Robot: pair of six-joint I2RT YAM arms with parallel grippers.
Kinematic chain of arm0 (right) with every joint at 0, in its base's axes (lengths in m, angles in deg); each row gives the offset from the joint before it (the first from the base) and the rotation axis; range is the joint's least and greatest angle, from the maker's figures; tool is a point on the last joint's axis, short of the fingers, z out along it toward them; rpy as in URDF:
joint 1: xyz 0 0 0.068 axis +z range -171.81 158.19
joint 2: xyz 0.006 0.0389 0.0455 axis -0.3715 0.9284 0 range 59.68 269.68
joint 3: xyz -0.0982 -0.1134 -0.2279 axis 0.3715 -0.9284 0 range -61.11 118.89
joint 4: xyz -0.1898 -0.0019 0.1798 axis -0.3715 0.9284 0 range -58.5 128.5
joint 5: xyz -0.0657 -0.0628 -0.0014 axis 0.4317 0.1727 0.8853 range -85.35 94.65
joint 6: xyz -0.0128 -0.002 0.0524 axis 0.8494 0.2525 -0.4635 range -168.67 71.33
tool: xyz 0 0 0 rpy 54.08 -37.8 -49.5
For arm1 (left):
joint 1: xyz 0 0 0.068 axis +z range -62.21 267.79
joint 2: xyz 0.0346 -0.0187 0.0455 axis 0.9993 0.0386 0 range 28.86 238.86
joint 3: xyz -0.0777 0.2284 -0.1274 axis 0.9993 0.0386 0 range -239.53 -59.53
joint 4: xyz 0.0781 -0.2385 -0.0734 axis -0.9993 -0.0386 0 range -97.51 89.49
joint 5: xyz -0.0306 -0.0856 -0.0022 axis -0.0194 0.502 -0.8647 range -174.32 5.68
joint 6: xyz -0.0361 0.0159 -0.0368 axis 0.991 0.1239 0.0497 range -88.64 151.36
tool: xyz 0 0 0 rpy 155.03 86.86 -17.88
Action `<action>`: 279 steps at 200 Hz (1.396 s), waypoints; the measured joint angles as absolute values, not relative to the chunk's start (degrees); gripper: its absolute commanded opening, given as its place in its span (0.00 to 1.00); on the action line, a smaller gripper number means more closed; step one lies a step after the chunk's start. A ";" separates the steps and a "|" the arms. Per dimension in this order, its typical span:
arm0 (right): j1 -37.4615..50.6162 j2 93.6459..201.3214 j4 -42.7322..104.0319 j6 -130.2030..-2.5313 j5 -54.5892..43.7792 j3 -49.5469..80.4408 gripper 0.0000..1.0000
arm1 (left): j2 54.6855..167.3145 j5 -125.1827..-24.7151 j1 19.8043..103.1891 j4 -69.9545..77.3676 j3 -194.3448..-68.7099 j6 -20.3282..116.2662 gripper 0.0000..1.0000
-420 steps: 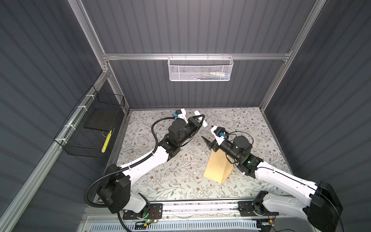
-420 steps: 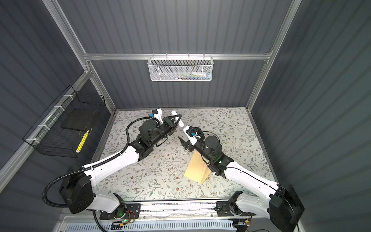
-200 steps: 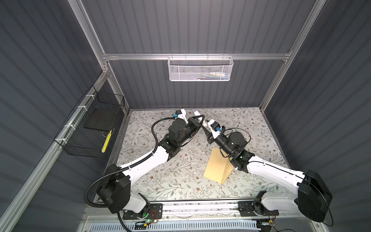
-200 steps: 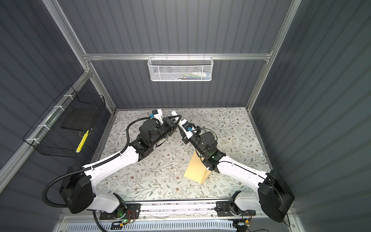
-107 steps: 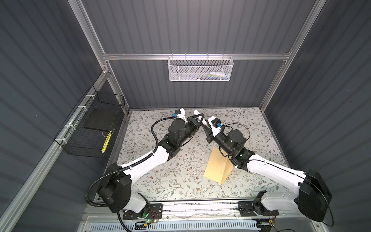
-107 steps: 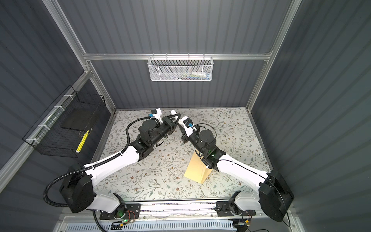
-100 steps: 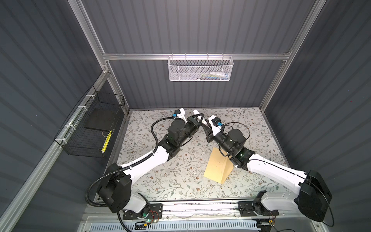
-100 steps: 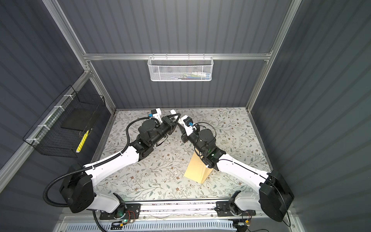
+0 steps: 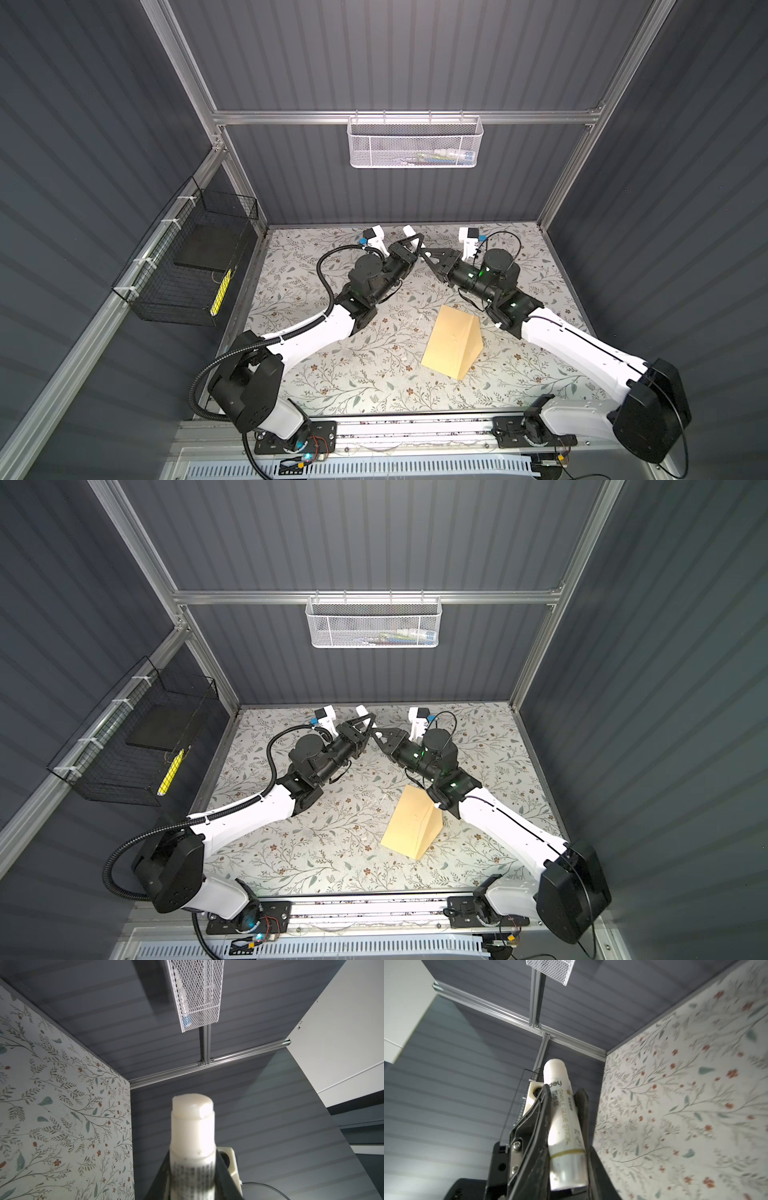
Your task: Place the letter into the envelope and seal it
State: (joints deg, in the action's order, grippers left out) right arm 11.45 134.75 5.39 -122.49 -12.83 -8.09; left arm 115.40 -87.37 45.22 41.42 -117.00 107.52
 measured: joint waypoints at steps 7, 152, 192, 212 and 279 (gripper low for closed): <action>11.21 135.95 3.10 -126.01 -13.88 -8.09 0.26 | 115.40 -87.68 45.55 41.51 -116.98 107.52 0.00; 13.29 113.66 11.56 -78.38 -0.67 -15.85 0.91 | 113.06 -86.89 45.35 37.81 -117.79 105.56 0.00; 19.84 119.47 8.17 -40.74 1.45 -16.70 0.91 | 113.06 -85.27 45.35 36.30 -119.91 107.30 0.00; 21.04 122.88 6.00 -29.09 2.87 -17.91 0.89 | 113.06 -84.83 45.35 35.26 -120.23 107.74 0.00; 22.07 129.53 -1.82 -14.78 7.26 -16.16 0.71 | 113.06 -84.29 45.35 33.51 -120.34 108.16 0.00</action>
State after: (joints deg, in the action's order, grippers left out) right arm 22.07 129.53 -1.82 -14.78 7.26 -16.16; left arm 113.06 -84.29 45.35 33.51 -120.34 108.16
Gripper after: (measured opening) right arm 0.744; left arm 0.276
